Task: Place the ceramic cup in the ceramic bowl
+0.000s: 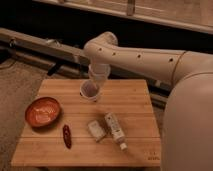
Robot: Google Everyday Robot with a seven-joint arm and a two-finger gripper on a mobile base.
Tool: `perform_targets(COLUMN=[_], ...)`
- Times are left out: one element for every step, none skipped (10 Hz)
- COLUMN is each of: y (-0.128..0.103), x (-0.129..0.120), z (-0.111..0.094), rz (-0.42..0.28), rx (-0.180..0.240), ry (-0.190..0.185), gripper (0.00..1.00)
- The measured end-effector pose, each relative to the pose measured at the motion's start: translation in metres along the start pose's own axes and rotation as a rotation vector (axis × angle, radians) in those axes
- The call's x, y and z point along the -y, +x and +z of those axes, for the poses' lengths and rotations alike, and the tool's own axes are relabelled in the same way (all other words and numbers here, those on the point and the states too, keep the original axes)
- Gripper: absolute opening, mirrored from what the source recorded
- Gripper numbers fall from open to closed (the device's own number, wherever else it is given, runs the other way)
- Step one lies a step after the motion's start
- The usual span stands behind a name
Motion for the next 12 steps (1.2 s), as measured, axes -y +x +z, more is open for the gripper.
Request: perform_targets(y=[-0.002, -0.003, -0.007, -0.010, -0.009, -0.008, -0.008, -0.009, -0.009, -0.009, -0.009, -0.009], x=[-0.013, -0.022, -0.037, -0.043, -0.042, -0.040, -0.040, -0.041, -0.041, -0.041, -0.040, -0.040], z=[-0.005, -0.007, -0.009, -0.010, -0.010, -0.010, -0.010, -0.010, -0.010, -0.010, -0.010, -0.010], rz=[-0.051, -0.085, -0.138, -0.156, -0.155, -0.151, -0.151, -0.153, -0.153, -0.152, -0.151, -0.151], rx=[0.000, -0.002, -0.002, 0.000, -0.002, -0.003, -0.002, -0.002, -0.002, -0.002, -0.002, -0.002], ry=[0.012, 0.020, 0.024, 0.021, 0.023, 0.024, 0.025, 0.023, 0.023, 0.023, 0.023, 0.023], gripper=[0.00, 0.00, 0.00, 0.00, 0.00, 0.00, 0.00, 0.00, 0.00, 0.00, 0.00, 0.00])
